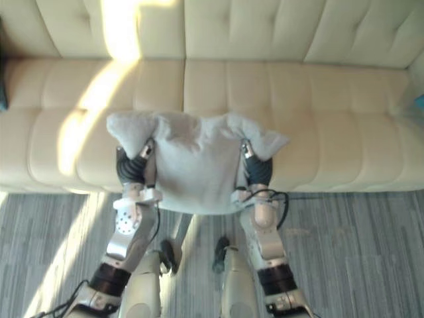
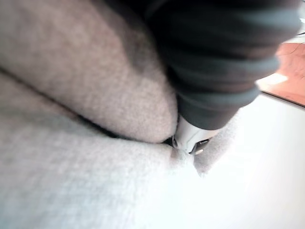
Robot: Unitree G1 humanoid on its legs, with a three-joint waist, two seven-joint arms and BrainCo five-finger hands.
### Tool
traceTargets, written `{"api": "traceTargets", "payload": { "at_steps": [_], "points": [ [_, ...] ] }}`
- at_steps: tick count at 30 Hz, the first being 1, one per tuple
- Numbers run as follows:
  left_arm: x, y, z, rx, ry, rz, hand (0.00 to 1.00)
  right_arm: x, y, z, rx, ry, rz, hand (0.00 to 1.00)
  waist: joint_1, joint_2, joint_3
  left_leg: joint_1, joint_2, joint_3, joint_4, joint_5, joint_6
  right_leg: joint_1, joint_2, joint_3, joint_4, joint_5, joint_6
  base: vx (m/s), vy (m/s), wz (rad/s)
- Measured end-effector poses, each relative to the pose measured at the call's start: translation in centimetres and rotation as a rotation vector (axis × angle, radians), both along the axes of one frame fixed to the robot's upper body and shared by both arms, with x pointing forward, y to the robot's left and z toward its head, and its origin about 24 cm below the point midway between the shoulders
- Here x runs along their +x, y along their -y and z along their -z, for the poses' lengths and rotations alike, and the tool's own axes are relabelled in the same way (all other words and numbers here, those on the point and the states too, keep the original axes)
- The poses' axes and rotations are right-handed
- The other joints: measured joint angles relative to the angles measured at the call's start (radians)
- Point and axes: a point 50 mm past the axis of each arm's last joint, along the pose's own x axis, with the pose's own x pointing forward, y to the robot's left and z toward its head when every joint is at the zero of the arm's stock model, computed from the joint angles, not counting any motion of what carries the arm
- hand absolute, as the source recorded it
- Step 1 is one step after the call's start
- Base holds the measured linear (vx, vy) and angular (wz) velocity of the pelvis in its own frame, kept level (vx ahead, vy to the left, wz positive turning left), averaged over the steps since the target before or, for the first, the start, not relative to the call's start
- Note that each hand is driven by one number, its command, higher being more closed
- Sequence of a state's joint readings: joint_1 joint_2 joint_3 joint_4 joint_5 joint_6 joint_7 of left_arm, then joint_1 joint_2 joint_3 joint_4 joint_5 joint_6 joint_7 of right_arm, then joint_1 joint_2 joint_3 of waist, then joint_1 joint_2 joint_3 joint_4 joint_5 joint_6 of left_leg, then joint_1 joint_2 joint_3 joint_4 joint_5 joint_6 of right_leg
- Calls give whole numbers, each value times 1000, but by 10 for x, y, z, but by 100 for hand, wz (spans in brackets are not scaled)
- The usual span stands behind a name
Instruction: Pick up cushions and gather them together orderly.
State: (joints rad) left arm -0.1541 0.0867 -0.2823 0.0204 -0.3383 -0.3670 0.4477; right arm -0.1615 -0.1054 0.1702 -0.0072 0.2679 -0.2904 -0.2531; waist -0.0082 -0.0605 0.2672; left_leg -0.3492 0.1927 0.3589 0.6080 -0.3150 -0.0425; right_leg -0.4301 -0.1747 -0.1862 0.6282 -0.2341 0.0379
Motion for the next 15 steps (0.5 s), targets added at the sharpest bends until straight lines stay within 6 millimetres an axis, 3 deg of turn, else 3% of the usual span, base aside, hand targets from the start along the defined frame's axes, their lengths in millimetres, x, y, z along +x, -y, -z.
{"api": "traceTargets", "payload": {
  "at_steps": [5, 6, 8, 9, 10, 11, 13, 15],
  "points": [
    [-3, 2, 14, 74, -62, 44, 100, 6, 9, 25, -98, -108, 20, 100, -30, 10, -18, 97, -20, 55, -48, -8, 7, 32, -6, 36, -21, 26, -1, 76, 74, -41],
    [-5, 1, 18, 96, -79, 52, 100, 9, 10, 33, -154, -147, 1, 100, -41, 16, -17, 149, -28, 77, -122, -1, 19, 22, -6, 34, -41, 46, 0, 77, 68, -56],
    [-6, 1, 24, 110, -100, 65, 100, 9, 14, 39, -196, -176, -13, 100, -45, 23, -20, 191, -31, 96, -177, 7, 9, 34, 7, 34, -149, 59, 0, 64, 41, -44],
    [-8, 1, 28, 124, -117, 77, 100, 9, 16, 44, -221, -199, -20, 100, -54, 24, -28, 219, -41, 101, -212, 7, -14, 48, 21, 41, -293, 133, 6, 116, -16, -11],
    [-11, 3, 33, 126, -135, 101, 100, 7, 18, 48, -240, -215, -26, 100, -67, 19, -42, 233, -55, 96, -221, 5, -35, 53, 24, 75, -348, 262, 5, 219, -49, -15],
    [-13, 7, 38, 115, -156, 115, 100, 7, 22, 49, -261, -222, -27, 100, -66, 46, -54, 233, -47, 81, -225, 5, -41, 48, 43, 94, -343, 261, 1, 237, -55, -26],
    [-15, 10, 44, 126, -177, 135, 100, 6, 26, 50, -278, -229, -31, 100, -54, 70, -67, 241, -49, 31, -239, 7, -45, 28, 56, 111, -297, 230, -4, 305, -43, -35],
    [-17, 16, 52, 147, -211, 175, 100, -1, 32, 60, -275, -270, -14, 100, -72, 85, -74, 237, -37, -13, -181, 21, -69, 52, 56, 84, -263, 174, -8, 307, -66, 23]
  ]
}}
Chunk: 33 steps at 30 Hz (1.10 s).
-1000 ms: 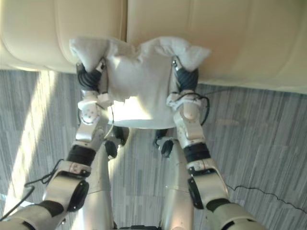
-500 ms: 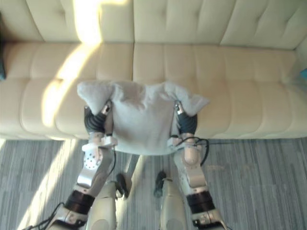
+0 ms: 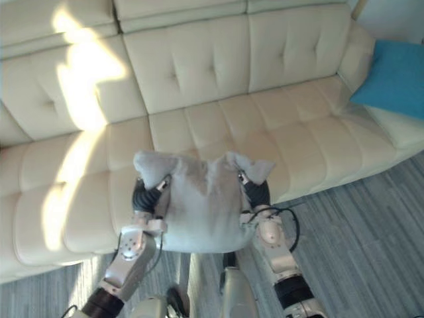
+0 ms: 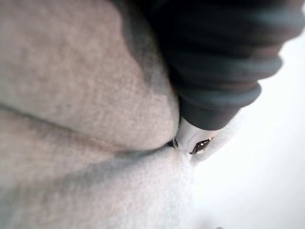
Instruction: Pick up cushions and gather them together orderly.
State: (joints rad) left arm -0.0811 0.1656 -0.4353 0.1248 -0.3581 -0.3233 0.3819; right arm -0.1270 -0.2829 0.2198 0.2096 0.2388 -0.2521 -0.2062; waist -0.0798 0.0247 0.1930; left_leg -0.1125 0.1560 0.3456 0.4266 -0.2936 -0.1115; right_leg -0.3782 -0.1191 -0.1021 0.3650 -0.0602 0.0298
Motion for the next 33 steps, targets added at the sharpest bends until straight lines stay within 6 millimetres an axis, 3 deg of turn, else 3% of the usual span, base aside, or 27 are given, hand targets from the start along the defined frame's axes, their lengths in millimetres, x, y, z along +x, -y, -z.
{"api": "traceTargets", "payload": {
  "at_steps": [1, 2, 5, 7, 9, 10, 11, 12, 13, 15, 17, 20, 23, 27, 33],
  "points": [
    [-1, 4, 5, 8, -21, 23, 100, -5, 5, 5, 5, -23, 19, 100, -8, 4, -2, -35, 30, -29, 108, 15, -25, 38, 0, -28, -8, -15, -4, 339, -98, 53],
    [-2, 10, 9, 16, -43, 52, 100, -12, 10, 11, 12, -48, 39, 100, -14, 4, -1, -86, 74, -31, 266, 75, -20, 101, 0, -61, -27, -30, -8, 337, -90, 52],
    [-7, 14, 13, 4, -63, 70, 100, -33, 11, 2, 59, -8, 50, 100, 5, 0, -7, -129, 161, 51, 481, 254, 69, 236, -16, -79, -84, -47, -18, 268, -17, 31],
    [-6, 16, 9, -3, -43, 79, 100, -34, 11, -10, 67, 46, 49, 100, 16, 12, -21, -182, 183, 51, 522, 177, 74, 245, -22, -80, -95, -60, -10, 190, 70, 9],
    [-4, 20, 7, -3, -40, 93, 100, -31, 15, -15, 66, 70, 68, 100, 26, 14, -23, -230, 163, 37, 423, 105, 79, 263, -50, -87, -115, -59, -2, 166, 174, 19],
    [-5, 23, 9, 0, -47, 109, 100, -31, 19, -14, 56, 65, 84, 100, 22, 14, -24, -226, 127, 13, 268, 108, 81, 293, -69, -104, -129, -59, 16, 161, 236, 36],
    [-7, 27, 9, -1, -50, 121, 100, -32, 21, -14, 41, 65, 86, 100, 21, 34, -34, -186, 88, -35, 23, 253, 77, 308, -62, -98, -130, -72, 59, 140, 213, 23],
    [-8, 26, 10, 1, -53, 121, 100, -31, 21, -13, 40, 61, 88, 100, 23, 40, -44, -170, 81, -63, -14, 239, 33, 310, -57, -84, -133, -85, 81, 154, 248, 13],
    [-7, 23, 12, 19, -60, 118, 100, -29, 20, -7, 53, 36, 97, 100, 21, 21, -59, -136, 45, -88, -100, 216, 9, 311, -70, -59, -153, -82, 89, 133, 238, 17],
    [-8, 19, 15, 36, -70, 115, 100, -30, 16, 3, 79, -2, 109, 100, 18, -21, -72, -106, -16, -88, -192, 259, 26, 329, -104, -46, -206, -64, 94, 102, 172, 37],
    [-10, 17, 18, 42, -83, 113, 100, -30, 11, 9, 84, -28, 112, 100, 22, -29, -79, -30, -66, -82, -324, 315, 37, 362, -130, -27, -238, -54, 88, 69, 82, 24],
    [-10, 17, 16, 43, -73, 115, 100, -28, 10, 8, 66, -23, 108, 100, 22, -25, -82, 10, -83, -78, -439, 377, 31, 356, -126, -19, -256, -54, 89, 2, 2, -1],
    [-9, 17, 15, 46, -72, 117, 100, -21, 10, 3, 60, -1, 108, 100, 13, -20, -88, 30, -59, -66, -531, 431, 20, 333, -89, -1, -269, -39, 99, -5, -58, -20],
    [-8, 18, 14, 50, -72, 121, 100, -15, 10, -6, 16, 34, 110, 100, -2, -24, -100, 38, -47, -64, -531, 431, 20, 336, -76, 8, -272, -33, 92, 15, -41, -13],
    [8, 19, -5, 53, 6, 115, 100, 2, 10, -28, -4, 121, 113, 100, -2, -25, -115, 11, -33, -80, -531, 441, 11, 334, -59, 4, -317, -2, 91, -43, -8, 1]
  ]
}}
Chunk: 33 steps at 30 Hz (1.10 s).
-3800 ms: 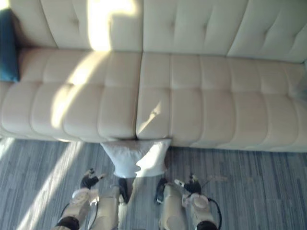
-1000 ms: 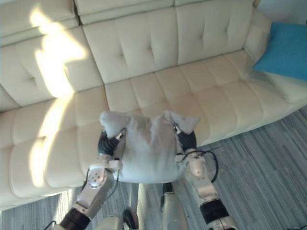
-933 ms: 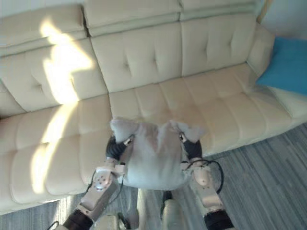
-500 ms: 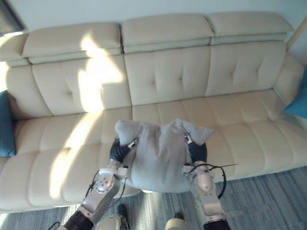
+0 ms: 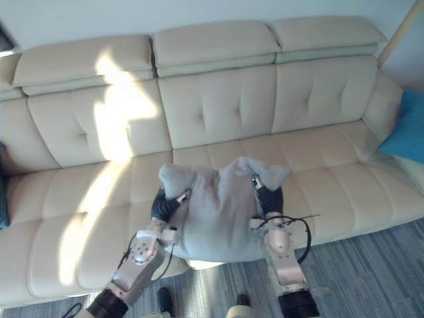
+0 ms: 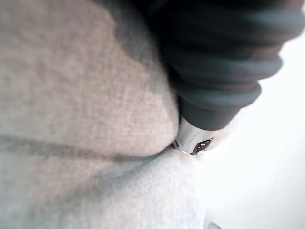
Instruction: Pick up cushions and gather them together orderly.
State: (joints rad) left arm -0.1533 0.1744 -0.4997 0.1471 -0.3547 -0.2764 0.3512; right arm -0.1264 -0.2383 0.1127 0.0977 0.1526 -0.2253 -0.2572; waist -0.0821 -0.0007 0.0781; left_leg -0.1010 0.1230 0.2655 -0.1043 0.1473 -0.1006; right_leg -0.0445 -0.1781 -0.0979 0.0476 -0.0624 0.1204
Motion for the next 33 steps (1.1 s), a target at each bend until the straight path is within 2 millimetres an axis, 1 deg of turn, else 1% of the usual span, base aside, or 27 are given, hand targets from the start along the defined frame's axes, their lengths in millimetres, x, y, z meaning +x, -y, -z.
{"api": "traceTargets", "payload": {
  "at_steps": [3, 5, 7, 8, 10, 11, 12, 13, 14, 15, 16, 17, 18, 19, 20, 21, 22, 23, 24, 25, 26, 27, 28, 30, 31, 33],
  "points": [
    [9, -4, -10, -4, 36, -33, 100, 16, -5, -11, -37, 35, 4, 100, 0, 0, -1, -23, 8, -1, 0, 12, 2, -16, 8, 0, -17, 22, -2, -84, -4, -2],
    [17, -4, -21, -6, 73, -54, 100, 31, -7, -20, -49, 56, 15, 100, 2, 2, 0, -51, 12, -4, 0, 24, 3, -34, 13, -1, -33, 42, -2, -90, -2, 1],
    [32, -3, -37, 6, 125, -72, 100, 44, -8, -35, -72, 96, 34, 100, 9, 3, 1, -102, 17, -14, 0, 44, 8, -71, 20, -8, -50, 69, -4, -115, 5, 11],
    [38, -2, -44, 11, 146, -79, 100, 47, -7, -42, -98, 119, 43, 100, 10, 3, 3, -121, 18, -27, 0, 53, 8, -81, 22, -18, -56, 76, -3, -99, 11, 25],
    [45, 0, -52, 28, 176, -85, 100, 50, -6, -51, -104, 144, 57, 100, 14, 4, 5, -143, 18, -46, 0, 62, 13, -90, 24, -38, -53, 79, -4, -88, 18, 29],
    [54, 3, -65, 47, 221, -93, 100, 60, -5, -66, -127, 187, 79, 100, 20, 8, 24, -147, 17, -57, 0, 69, 16, -91, 23, -47, -46, 79, -3, -76, 24, 19],
    [57, 4, -69, 49, 231, -96, 100, 62, -5, -70, -130, 196, 85, 100, 21, 9, 31, -148, 17, -58, 0, 70, 15, -92, 23, -48, -45, 80, -2, -120, 35, 14],
    [67, 5, -82, 60, 267, -111, 100, 72, -5, -86, -135, 232, 103, 100, 25, 16, 54, -152, 18, -62, 0, 76, 18, -100, 24, -51, -34, 80, -1, -142, 34, 7],
    [77, 5, -98, 61, 306, -134, 100, 81, -6, -107, -137, 279, 114, 100, 26, 28, 66, -180, 19, -66, 0, 77, 20, -128, 25, -53, -25, 84, 1, -149, 34, 4],
    [82, 4, -110, 60, 336, -146, 100, 86, -7, -120, -140, 313, 119, 100, 28, 33, 79, -193, 20, -66, 0, 81, 19, -146, 25, -52, -17, 87, 2, -144, 30, -2],
    [87, 3, -126, 54, 380, -166, 100, 90, -8, -141, -146, 363, 128, 100, 31, 39, 98, -216, 21, -65, 0, 85, 15, -171, 25, -51, -15, 95, 4, -131, 27, -13],
    [94, -1, -147, 50, 436, -198, 100, 96, -11, -165, -147, 419, 137, 100, 36, 43, 129, -239, 22, -59, 0, 92, 18, -199, 25, -48, -16, 109, 3, -130, 24, -15],
    [96, -3, -156, 45, 457, -211, 100, 98, -11, -177, -152, 444, 143, 100, 37, 45, 141, -249, 23, -57, 0, 96, 19, -210, 25, -46, -16, 116, 4, -116, 19, -15],
    [101, -4, -169, 39, 483, -228, 100, 101, -13, -193, -156, 475, 149, 100, 38, 47, 159, -266, 22, -55, 0, 100, 18, -229, 25, -42, -16, 125, 7, -94, 13, -9],
    [107, -5, -186, 33, 511, -253, 100, 104, -14, -213, -156, 508, 168, 100, 42, 48, 179, -283, 21, -52, 0, 110, 25, -249, 24, -37, -16, 132, 8, -75, 12, -7],
    [109, -6, -194, 33, 525, -263, 100, 105, -15, -223, -153, 523, 176, 100, 43, 47, 193, -287, 20, -51, 0, 120, 32, -254, 23, -34, -16, 134, 7, -52, 8, -6],
    [112, -8, -207, 35, 552, -278, 100, 106, -17, -239, -149, 551, 191, 100, 43, 48, 218, -291, 18, -50, 0, 124, 32, -261, 21, -32, -14, 135, 7, -48, 0, -6],
    [115, -12, -228, 22, 588, -317, 100, 105, -20, -262, -155, 597, 221, 100, 44, 52, 224, -332, 18, -49, 0, 137, 35, -310, 19, -30, 3, 136, 9, -39, -5, -5],
    [116, -13, -231, 19, 592, -322, 100, 105, -21, -265, -152, 603, 224, 100, 44, 54, 225, -337, 18, -49, 1, 138, 35, -316, 19, -30, 5, 136, 9, -29, -9, -3],
    [118, -14, -245, 12, 613, -337, 100, 105, -22, -278, -140, 621, 236, 100, 44, 57, 232, -362, 18, -53, 1, 144, 32, -345, 18, -31, 12, 136, 9, 0, 0, 0],
    [119, -15, -254, 9, 625, -350, 100, 106, -23, -287, -135, 628, 243, 100, 44, 61, 245, -374, 17, -55, 1, 148, 32, -359, 17, -32, 20, 136, 9, 0, 0, 0],
    [120, -16, -267, 5, 645, -371, 100, 105, -24, -300, -129, 641, 251, 100, 44, 64, 278, -375, 16, -56, 1, 149, 32, -363, 15, -33, 23, 136, 9, 0, 0, 0],
    [120, -18, -278, 4, 663, -384, 100, 104, -26, -308, -125, 652, 253, 100, 45, 70, 293, -391, 14, -57, 1, 150, 30, -383, 12, -33, 30, 136, 10, 0, 0, 0],
    [118, -21, -293, 15, 700, -399, 100, 102, -26, -321, -122, 667, 263, 100, 45, 81, 310, -421, 8, -61, 1, 160, 28, -419, 5, -32, 40, 136, 11, 0, 0, 0],
    [116, -21, -305, 20, 728, -422, 100, 101, -24, -330, -119, 675, 277, 100, 48, 88, 335, -432, 6, -65, 1, 161, 28, -436, 2, -30, 49, 136, 11, 0, 0, 0],
    [111, -22, -324, 21, 780, -435, 100, 97, -21, -342, -102, 696, 291, 100, 50, 93, 359, -467, 3, -67, 1, 170, 29, -473, -1, -30, 53, 138, 14, 0, 0, 0]
  ]
}}
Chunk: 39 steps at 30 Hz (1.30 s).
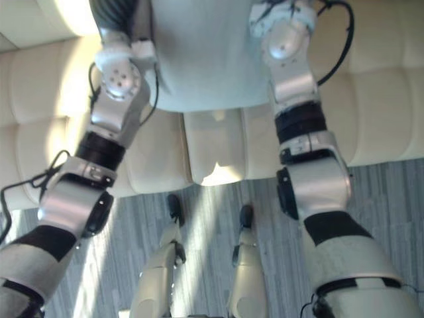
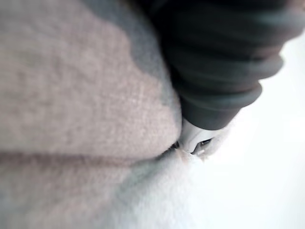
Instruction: Pick up cushions and gather them together orderly.
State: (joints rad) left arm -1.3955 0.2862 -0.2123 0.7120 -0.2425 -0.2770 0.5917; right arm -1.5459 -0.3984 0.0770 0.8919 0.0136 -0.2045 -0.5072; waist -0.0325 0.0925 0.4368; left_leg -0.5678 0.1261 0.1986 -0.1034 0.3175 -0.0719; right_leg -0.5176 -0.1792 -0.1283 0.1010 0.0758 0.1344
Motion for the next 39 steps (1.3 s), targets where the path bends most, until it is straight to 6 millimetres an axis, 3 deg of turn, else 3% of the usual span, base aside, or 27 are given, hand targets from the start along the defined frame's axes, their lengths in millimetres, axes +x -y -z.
{"api": "traceTargets", "payload": {
  "at_steps": [1, 2, 3, 5, 8, 16, 18, 22, 24, 26, 28, 30, 32, 35, 37, 39],
  "points": [
    [-4, -2, -12, 2, 34, -14, 100, -4, -1, -9, 14, 22, -4, 100, 0, 2, 15, -23, -1, -2, 0, 3, -2, -25, -2, 2, 2, 3, 3, 17, 6, -5],
    [-7, -4, -21, -11, 57, -31, 100, -6, -3, -16, 22, 34, -2, 0, 1, 5, 20, -49, -2, -2, 0, 6, -1, -52, -3, 5, 3, 7, 5, 18, 6, -6],
    [-10, -5, -28, -16, 77, -40, 0, -8, -4, -22, 28, 47, 0, 0, 1, 7, 31, -62, -4, -2, 0, 11, -1, -66, -5, 7, 3, 9, 6, 34, 16, -3],
    [-17, -10, -43, -40, 126, -80, 0, -19, -7, -40, 44, 106, 3, 0, 1, 6, 72, -78, -12, -4, 0, 14, 0, -84, -13, 13, 2, 12, 9, 49, 17, -1],
    [-23, -15, -54, -83, 162, -101, 0, -27, -4, -52, 55, 156, 13, 0, 2, 6, 73, -114, -14, -21, 0, 20, 7, -108, -14, 1, -1, 14, 9, 68, 2, 8],
    [-17, -27, -52, -125, 131, -73, 0, -25, 19, -53, 99, 123, 15, 0, 13, 6, 73, -116, -16, -49, 0, 22, 10, -102, -16, -26, -1, 13, 9, 49, -5, 5],
    [-16, -38, -54, -135, 122, -74, 0, -24, 30, -52, 123, 106, 2, 0, 12, 6, 73, -116, -16, -51, 0, 22, 10, -100, -15, -27, -1, 13, 9, 0, 0, 0],
    [-17, -90, -49, -232, 123, -124, 0, -27, 66, -48, 198, 95, -23, 0, 12, 6, 73, -96, -17, -58, 0, 22, 10, -86, -16, -27, 12, 11, 6, 4, 3, 1],
    [-12, -116, -28, -272, 79, -141, 0, -23, 85, -33, 243, 72, -38, 0, 11, 6, 73, -65, -18, -61, 0, 21, 10, -56, -17, -28, 20, 2, 6, 22, 3, 7],
    [-6, -145, 13, -312, -5, -162, 0, -18, 109, 0, 294, 41, -38, 0, 11, 3, 71, -2, -17, -68, 0, 2, 4, -5, -17, -27, 55, -36, 14, 27, -16, 12],
    [-4, -155, 38, -324, -53, -161, 0, -15, 115, 24, 262, 6, -31, 0, 8, -1, 67, 40, -16, -70, 0, -33, -1, 22, -19, -25, 90, -60, 16, 11, -10, 5],
    [-4, -165, 91, -282, -164, -166, 0, -14, 119, 69, 188, -64, -32, 0, 9, -11, 20, 82, -23, -65, 0, -64, -3, 48, -30, -17, 117, -92, 22, 43, -44, 3],
    [-13, -174, 154, -215, -316, -168, 0, -19, 125, 129, 151, -168, -44, 0, 9, -20, -70, 83, -26, -52, -1, -78, -9, 45, -35, -13, 120, -115, 22, 116, -60, -2],
    [-30, -169, 223, -190, -490, -136, 0, -33, 131, 198, 178, -304, -59, 0, 8, -35, -103, 118, -30, -43, 0, -71, -6, 77, -39, -11, 117, -123, 22, 146, -58, -2],
    [-50, -145, 295, -173, -703, -72, 0, -48, 126, 269, 250, -473, -79, 0, 1, -44, -110, 164, -32, -41, 0, -71, -5, 133, -42, -20, 105, -123, 22, 177, -73, 8],
    [-77, -119, 351, -135, -898, 7, 0, -67, 111, 327, 303, -632, -125, 0, -4, -58, -120, 209, -32, -40, 0, -71, -6, 185, -41, -27, 91, -123, 22, 137, -69, 4]
  ]
}}
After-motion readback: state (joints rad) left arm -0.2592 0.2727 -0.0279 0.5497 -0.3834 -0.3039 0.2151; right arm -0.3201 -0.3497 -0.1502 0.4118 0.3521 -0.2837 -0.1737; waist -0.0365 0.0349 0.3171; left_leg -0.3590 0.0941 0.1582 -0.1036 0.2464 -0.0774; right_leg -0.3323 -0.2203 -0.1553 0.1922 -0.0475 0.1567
